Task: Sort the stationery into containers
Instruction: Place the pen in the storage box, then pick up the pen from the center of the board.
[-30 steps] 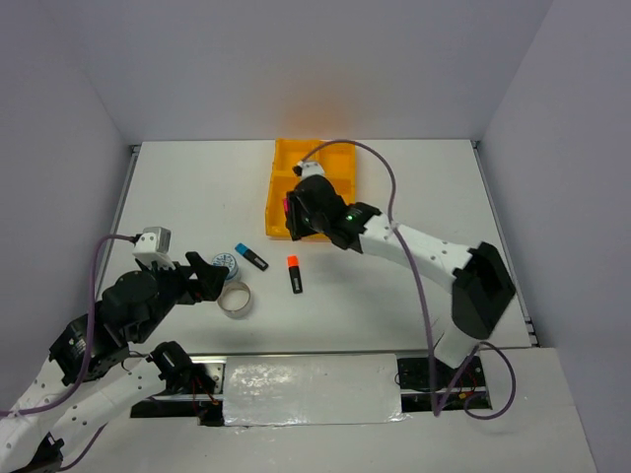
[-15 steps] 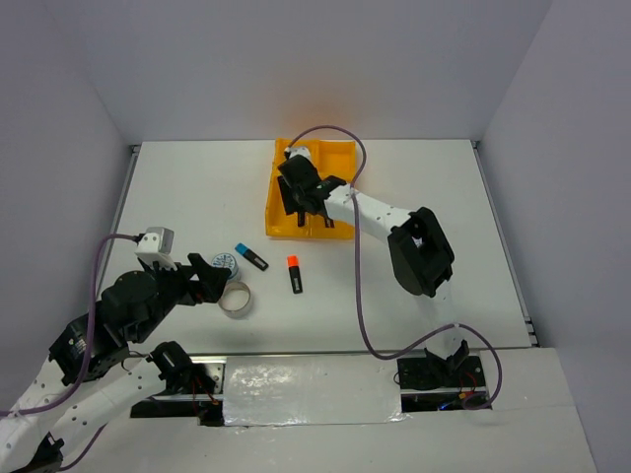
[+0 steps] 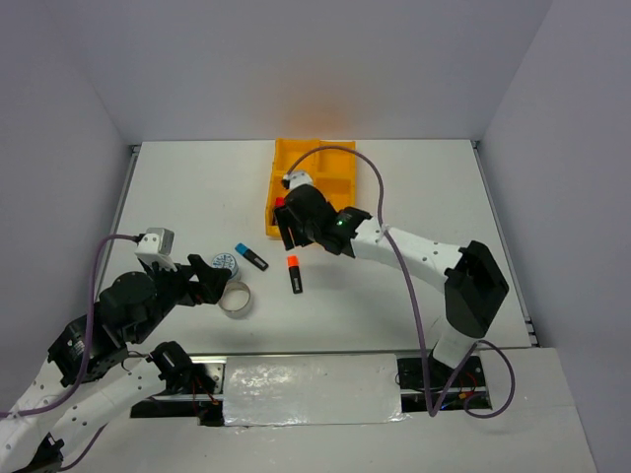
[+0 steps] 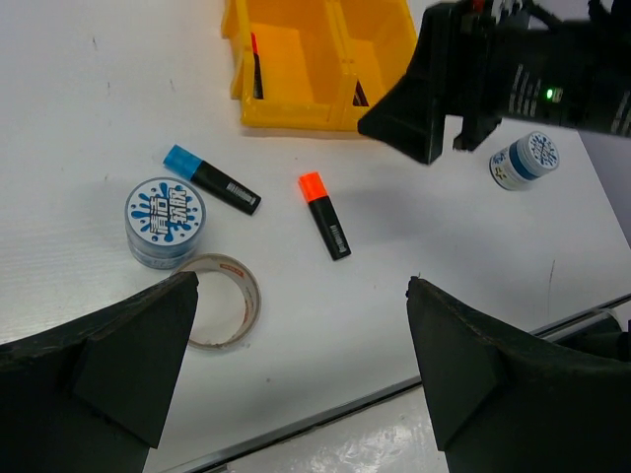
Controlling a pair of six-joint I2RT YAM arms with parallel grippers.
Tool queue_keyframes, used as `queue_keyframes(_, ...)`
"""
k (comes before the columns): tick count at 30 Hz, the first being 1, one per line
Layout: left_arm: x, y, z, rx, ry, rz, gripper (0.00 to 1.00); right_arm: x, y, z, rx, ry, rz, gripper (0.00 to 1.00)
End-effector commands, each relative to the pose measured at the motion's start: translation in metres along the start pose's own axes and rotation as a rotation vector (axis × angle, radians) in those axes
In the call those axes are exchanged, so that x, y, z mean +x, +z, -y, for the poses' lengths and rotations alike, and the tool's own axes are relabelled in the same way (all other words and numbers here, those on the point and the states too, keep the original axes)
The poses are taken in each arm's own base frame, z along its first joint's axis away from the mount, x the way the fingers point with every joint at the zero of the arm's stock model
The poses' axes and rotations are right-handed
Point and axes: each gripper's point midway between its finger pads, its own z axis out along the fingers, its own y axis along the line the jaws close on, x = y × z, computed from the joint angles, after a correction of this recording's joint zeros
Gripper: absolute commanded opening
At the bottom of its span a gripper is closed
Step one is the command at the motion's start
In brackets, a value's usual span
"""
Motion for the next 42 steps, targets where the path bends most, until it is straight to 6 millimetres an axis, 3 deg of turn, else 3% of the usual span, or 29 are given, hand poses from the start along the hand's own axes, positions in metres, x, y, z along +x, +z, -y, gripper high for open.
queue_keyframes(1, -0.01, 0.001, 0.006, 0.027, -0.008, 0.04, 0.99, 0.052, 0.006, -0.014, 0.003, 0.02, -0.117, 0.71)
queue_keyframes(4, -0.009, 0.002, 0.006, 0.021, -0.007, 0.033, 0.99, 0.086, 0.017, -0.024, 0.022, 0.007, -0.193, 0.71)
queue_keyframes(7, -0.009, 0.002, 0.005, 0.017, -0.013, 0.036, 0.99, 0.107, 0.029, -0.031, 0.034, -0.003, -0.229, 0.7)
queue_keyframes(15, -0.009, 0.002, 0.006, 0.022, -0.011, 0.036, 0.99, 0.138, 0.059, -0.035, 0.055, -0.06, -0.291, 0.65)
queue_keyframes(20, -0.008, 0.003, 0.007, 0.025, -0.005, 0.028, 0.99, 0.155, 0.07, -0.033, 0.077, -0.074, -0.337, 0.35)
queue_keyframes(22, -0.008, 0.004, 0.007, 0.025, -0.005, 0.029, 0.99, 0.158, 0.069, -0.033, 0.071, -0.061, -0.341, 0.28)
queue_keyframes(23, -0.007, 0.004, 0.008, 0.027, -0.002, 0.026, 0.99, 0.158, 0.068, -0.033, 0.071, -0.056, -0.338, 0.17)
queue_keyframes(24, -0.007, 0.004, 0.007, 0.026, -0.001, 0.024, 0.99, 0.153, 0.064, -0.033, 0.066, -0.05, -0.325, 0.1)
queue_keyframes(28, -0.006, 0.006, 0.007, 0.022, 0.001, 0.018, 0.99, 0.115, 0.051, -0.039, 0.035, -0.033, -0.207, 0.08)
queue_keyframes(29, -0.007, 0.005, 0.008, 0.021, 0.001, 0.02, 0.99, 0.093, 0.043, -0.041, 0.026, -0.02, -0.157, 0.08)
queue_keyframes(33, -0.007, 0.006, 0.005, 0.007, -0.002, 0.02, 0.99, 0.04, 0.031, -0.037, 0.057, -0.043, -0.053, 0.1)
queue_keyframes(35, -0.007, 0.006, 0.005, 0.006, -0.004, 0.021, 0.99, 0.028, 0.044, -0.023, 0.092, -0.05, -0.061, 0.1)
queue_keyframes(36, -0.007, 0.006, 0.004, -0.001, -0.005, 0.021, 0.99, 0.01, 0.044, -0.02, 0.109, -0.038, -0.055, 0.1)
queue_keyframes(38, -0.006, 0.006, 0.002, -0.014, -0.01, 0.021, 0.99, 0.006, 0.06, -0.002, 0.171, -0.022, -0.089, 0.11)
queue_keyframes(39, -0.007, 0.006, 0.001, -0.02, -0.011, 0.023, 0.99, -0.012, 0.058, 0.001, 0.186, -0.012, -0.064, 0.11)
queue_keyframes(42, -0.007, 0.006, -0.001, -0.033, -0.012, 0.027, 0.99, -0.034, 0.072, 0.02, 0.227, 0.02, -0.045, 0.13)
